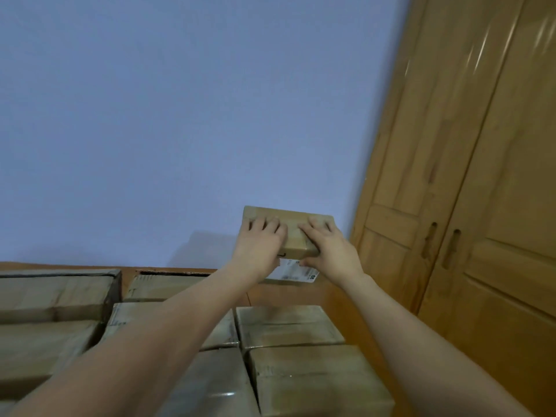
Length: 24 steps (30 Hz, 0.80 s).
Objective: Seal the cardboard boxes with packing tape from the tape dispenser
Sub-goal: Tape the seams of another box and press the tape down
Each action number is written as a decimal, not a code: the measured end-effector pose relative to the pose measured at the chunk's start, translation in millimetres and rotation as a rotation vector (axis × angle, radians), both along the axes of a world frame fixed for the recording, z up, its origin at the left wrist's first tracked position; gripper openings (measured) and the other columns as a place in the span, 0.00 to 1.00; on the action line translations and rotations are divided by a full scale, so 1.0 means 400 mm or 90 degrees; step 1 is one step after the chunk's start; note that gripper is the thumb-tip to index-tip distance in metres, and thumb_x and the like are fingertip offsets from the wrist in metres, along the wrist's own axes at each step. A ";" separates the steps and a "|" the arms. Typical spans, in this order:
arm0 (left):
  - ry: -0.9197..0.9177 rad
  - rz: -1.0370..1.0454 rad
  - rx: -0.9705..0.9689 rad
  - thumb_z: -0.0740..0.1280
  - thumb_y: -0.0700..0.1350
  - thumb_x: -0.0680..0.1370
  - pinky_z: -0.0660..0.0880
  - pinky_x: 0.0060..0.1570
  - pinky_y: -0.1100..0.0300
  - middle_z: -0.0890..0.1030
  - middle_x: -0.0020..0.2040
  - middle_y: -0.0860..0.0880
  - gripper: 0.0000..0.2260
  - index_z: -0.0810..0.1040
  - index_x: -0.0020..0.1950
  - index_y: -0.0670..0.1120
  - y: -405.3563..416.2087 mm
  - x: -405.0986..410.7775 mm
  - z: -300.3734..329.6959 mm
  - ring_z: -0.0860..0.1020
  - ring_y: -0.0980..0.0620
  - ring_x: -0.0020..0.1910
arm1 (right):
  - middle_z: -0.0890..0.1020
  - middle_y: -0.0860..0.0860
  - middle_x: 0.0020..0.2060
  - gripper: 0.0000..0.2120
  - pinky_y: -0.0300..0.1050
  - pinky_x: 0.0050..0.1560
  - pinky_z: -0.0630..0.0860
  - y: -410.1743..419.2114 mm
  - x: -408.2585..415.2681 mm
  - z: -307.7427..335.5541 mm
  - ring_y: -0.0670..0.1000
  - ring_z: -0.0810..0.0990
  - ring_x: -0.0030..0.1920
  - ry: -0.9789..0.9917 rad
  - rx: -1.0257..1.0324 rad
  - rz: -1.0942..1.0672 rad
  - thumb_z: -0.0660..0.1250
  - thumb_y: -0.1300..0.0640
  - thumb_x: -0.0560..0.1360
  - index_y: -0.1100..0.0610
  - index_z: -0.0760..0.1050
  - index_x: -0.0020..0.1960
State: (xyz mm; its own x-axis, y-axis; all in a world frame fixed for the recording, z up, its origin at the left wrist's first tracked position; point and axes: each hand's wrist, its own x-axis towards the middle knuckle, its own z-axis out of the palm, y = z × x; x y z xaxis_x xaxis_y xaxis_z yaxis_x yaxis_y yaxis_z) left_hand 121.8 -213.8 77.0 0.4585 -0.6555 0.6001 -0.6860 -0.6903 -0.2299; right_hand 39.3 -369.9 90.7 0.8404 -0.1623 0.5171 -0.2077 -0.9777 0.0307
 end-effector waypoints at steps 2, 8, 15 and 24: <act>-0.019 -0.005 -0.028 0.65 0.53 0.77 0.56 0.69 0.49 0.58 0.77 0.47 0.31 0.57 0.76 0.46 0.048 -0.061 0.033 0.58 0.44 0.74 | 0.60 0.46 0.75 0.40 0.55 0.63 0.71 0.036 -0.051 0.029 0.54 0.55 0.75 -0.046 -0.012 0.011 0.75 0.47 0.68 0.46 0.60 0.75; -0.141 -0.124 -0.166 0.81 0.50 0.56 0.64 0.54 0.50 0.81 0.58 0.46 0.32 0.79 0.58 0.45 0.205 -0.238 0.056 0.79 0.41 0.55 | 0.71 0.52 0.68 0.37 0.59 0.66 0.66 0.180 -0.254 0.052 0.56 0.66 0.68 -0.218 -0.043 0.070 0.79 0.53 0.63 0.53 0.70 0.70; -0.160 -0.263 -0.244 0.81 0.47 0.58 0.63 0.55 0.51 0.81 0.60 0.48 0.29 0.80 0.59 0.48 0.357 -0.435 0.005 0.70 0.46 0.58 | 0.75 0.49 0.59 0.37 0.57 0.63 0.68 0.325 -0.483 -0.020 0.51 0.67 0.60 -0.320 -0.067 0.078 0.80 0.53 0.59 0.53 0.74 0.66; -0.001 -0.235 -0.214 0.76 0.51 0.62 0.63 0.54 0.52 0.82 0.58 0.51 0.25 0.82 0.58 0.52 0.576 -0.655 -0.138 0.72 0.48 0.56 | 0.75 0.46 0.59 0.35 0.52 0.59 0.66 0.507 -0.683 -0.157 0.49 0.65 0.59 -0.192 0.073 0.131 0.77 0.49 0.61 0.48 0.74 0.67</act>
